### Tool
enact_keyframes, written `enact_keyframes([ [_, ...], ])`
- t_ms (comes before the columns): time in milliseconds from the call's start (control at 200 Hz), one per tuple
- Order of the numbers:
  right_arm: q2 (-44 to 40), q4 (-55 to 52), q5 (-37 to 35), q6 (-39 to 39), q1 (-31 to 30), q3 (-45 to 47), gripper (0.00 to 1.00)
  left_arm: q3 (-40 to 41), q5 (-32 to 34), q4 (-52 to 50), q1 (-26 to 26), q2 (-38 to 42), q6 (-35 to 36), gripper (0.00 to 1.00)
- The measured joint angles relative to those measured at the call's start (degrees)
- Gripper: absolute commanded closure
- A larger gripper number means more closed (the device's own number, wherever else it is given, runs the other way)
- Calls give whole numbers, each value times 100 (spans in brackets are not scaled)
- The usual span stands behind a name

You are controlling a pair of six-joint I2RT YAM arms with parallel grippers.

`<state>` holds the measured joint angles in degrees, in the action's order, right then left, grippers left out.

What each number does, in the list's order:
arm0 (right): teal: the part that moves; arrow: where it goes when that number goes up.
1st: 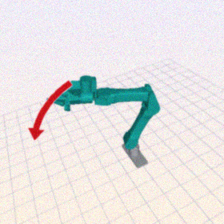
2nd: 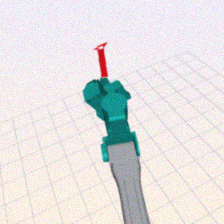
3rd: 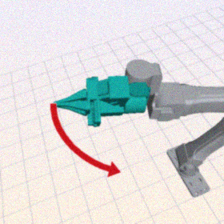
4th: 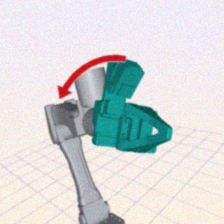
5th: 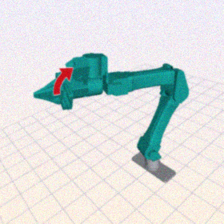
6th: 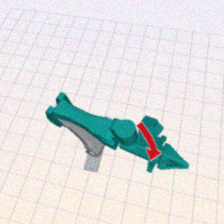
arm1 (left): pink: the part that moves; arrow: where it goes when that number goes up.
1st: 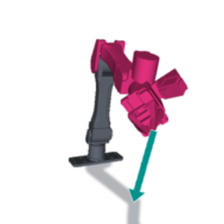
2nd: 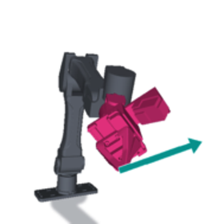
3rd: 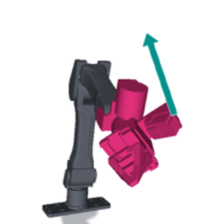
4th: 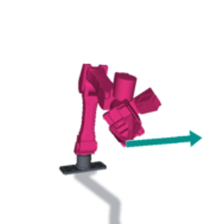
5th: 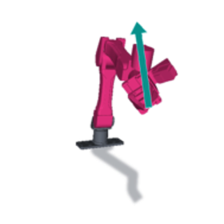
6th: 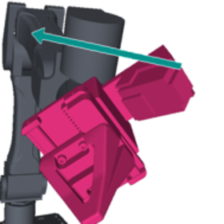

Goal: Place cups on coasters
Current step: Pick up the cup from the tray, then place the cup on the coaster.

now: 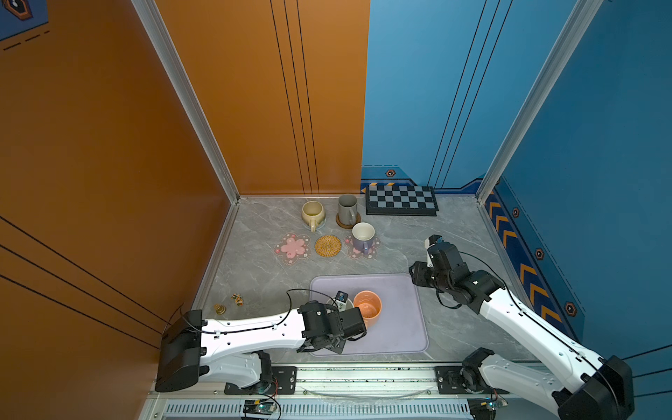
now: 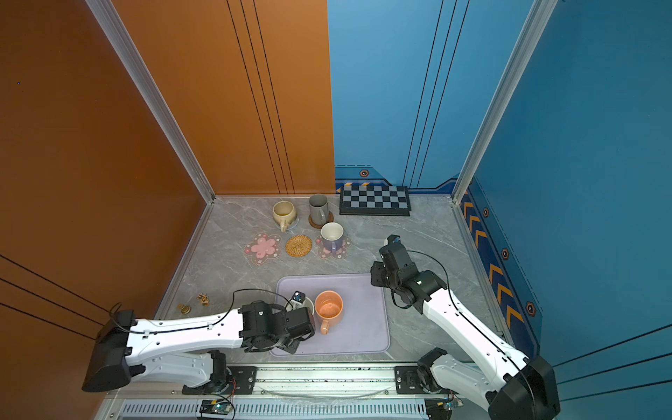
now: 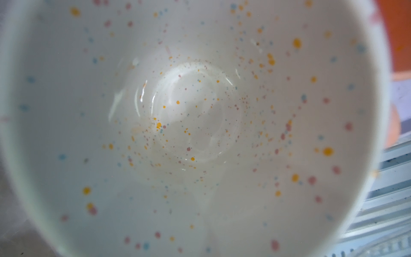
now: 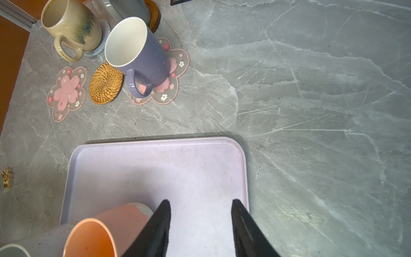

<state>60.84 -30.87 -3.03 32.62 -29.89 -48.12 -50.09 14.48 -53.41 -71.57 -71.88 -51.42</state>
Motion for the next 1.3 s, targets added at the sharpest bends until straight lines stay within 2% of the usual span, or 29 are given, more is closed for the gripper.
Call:
enact_keyframes([
  [300,4,0,4,-131,109,0,53,-407,81,-385,975,533,389,100],
  [911,192,2,22,-317,284,-286,53,-1482,181,-664,3960,426,2166,100],
  [1061,337,2,22,-313,286,-339,53,-1661,105,-643,4422,122,2511,100],
  [1301,684,4,22,-302,291,-717,54,-1875,-63,-568,4839,-240,2817,100],
])
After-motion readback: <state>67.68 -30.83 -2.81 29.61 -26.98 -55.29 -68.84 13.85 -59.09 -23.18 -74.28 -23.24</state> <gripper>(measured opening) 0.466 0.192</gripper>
